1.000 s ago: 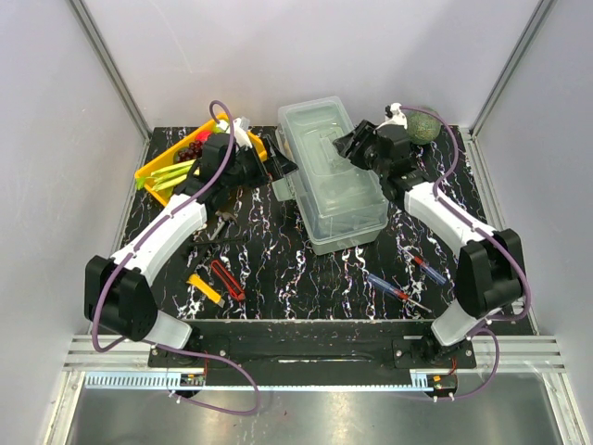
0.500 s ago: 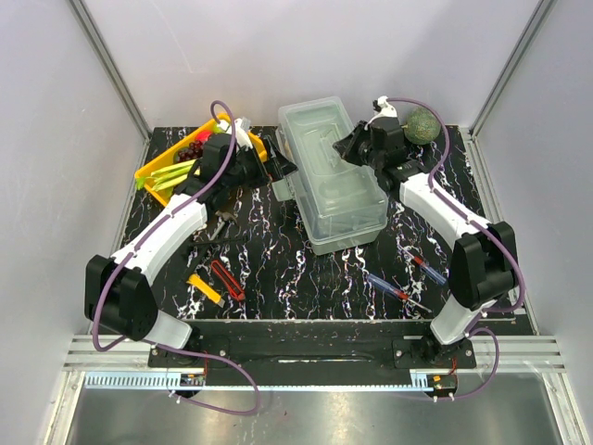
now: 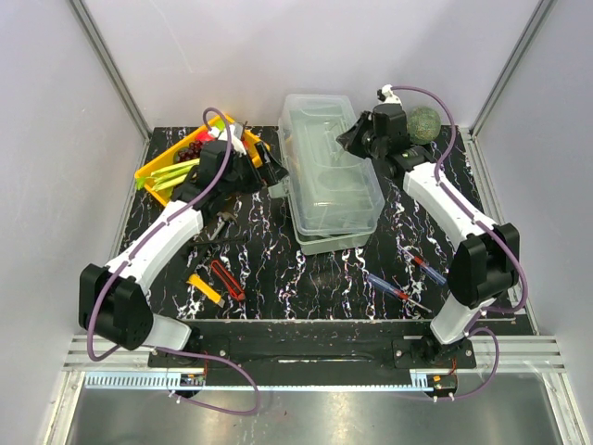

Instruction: Pack the tool kit

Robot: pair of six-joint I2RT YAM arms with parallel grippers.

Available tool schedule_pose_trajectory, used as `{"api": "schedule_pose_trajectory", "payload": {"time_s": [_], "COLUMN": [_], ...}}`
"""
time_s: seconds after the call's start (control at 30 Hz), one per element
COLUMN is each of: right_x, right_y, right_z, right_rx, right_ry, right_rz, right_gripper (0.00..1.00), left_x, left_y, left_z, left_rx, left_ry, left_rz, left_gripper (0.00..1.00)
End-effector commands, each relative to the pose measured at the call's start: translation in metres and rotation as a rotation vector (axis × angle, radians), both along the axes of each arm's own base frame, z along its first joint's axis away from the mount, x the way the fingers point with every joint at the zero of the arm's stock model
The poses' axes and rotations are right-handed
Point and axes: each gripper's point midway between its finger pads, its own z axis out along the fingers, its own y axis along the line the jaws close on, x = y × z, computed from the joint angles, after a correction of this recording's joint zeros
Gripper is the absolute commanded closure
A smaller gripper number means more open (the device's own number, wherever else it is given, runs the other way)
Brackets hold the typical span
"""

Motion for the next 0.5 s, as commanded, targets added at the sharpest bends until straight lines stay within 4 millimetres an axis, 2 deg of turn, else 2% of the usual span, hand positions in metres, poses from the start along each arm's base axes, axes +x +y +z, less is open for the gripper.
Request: {"api": "schedule_pose_trajectory", "payload": {"time_s": [0.0, 0.13, 0.23, 0.33, 0.47], "right_x": [0.0, 0.0, 0.0, -0.002, -0.003], "right_y": [-0.005, -0.02, -0.032, -0.041, -0.05], "right_z": [0.095, 0.094, 0.091, 0.086, 0.08], "right_rx": [0.165, 0.201, 0.238, 0.27, 0.301], "right_ry": [-0.165, -0.146, -0.131, -0.114, -0.095], "right_rz": [-0.054, -0.088, -0.102, -0.108, -0.113], "right_gripper": [1.0, 1.0, 1.0, 1.0, 1.0], "left_x": [-0.007, -0.012, -0.014, -0.014, -0.011], "left_y": [0.01, 0.024, 0.025, 0.017, 0.001], "left_z": [-0.008, -0.029, -0.041, -0.053, -0.06], "left_rx": [0.004, 0.026, 0.021, 0.005, -0.03], "left_ry": [0.013, 0.06, 0.086, 0.123, 0.141], "left_rz": [0.048, 0.124, 0.141, 0.117, 0.052], "left_gripper": [0.02, 0.03, 0.04, 0.07, 0.08]}}
